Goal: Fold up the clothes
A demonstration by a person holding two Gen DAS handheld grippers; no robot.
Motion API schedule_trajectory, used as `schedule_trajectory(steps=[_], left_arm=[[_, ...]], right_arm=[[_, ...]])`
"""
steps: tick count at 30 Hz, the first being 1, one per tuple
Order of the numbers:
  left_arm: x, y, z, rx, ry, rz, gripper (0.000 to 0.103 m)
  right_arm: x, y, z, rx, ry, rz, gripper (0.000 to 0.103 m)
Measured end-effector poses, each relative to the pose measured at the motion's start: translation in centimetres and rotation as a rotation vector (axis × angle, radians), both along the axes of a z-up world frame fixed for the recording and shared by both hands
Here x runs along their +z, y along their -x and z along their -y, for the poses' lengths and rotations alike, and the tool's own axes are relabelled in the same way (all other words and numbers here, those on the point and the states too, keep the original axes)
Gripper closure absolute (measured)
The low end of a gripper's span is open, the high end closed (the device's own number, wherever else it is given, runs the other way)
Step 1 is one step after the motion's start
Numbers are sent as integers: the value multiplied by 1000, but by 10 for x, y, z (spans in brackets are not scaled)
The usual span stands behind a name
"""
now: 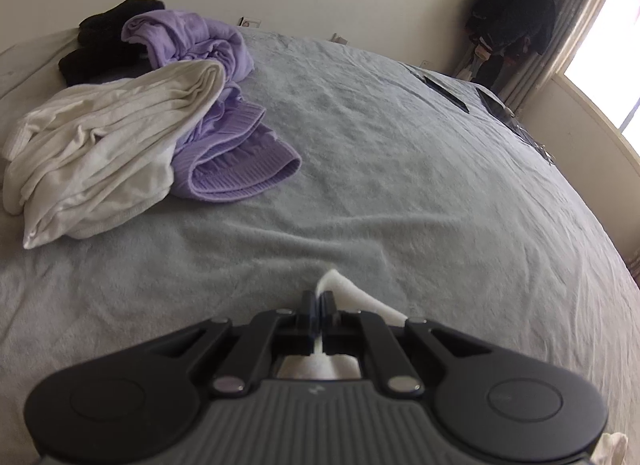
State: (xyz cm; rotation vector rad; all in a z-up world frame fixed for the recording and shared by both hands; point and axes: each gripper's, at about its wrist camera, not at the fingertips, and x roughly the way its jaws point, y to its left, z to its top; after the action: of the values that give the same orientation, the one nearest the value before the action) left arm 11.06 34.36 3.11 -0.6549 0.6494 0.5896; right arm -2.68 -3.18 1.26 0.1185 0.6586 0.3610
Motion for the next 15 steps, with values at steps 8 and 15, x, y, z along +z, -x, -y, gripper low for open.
schedule_trajectory(steps=[8, 15], left_arm=[[9, 7, 1, 29, -35, -20, 86], [24, 8, 25, -65, -14, 35, 71]], right_arm=[[25, 13, 32, -46, -2, 41, 89], [8, 25, 85, -161, 42, -40, 89]])
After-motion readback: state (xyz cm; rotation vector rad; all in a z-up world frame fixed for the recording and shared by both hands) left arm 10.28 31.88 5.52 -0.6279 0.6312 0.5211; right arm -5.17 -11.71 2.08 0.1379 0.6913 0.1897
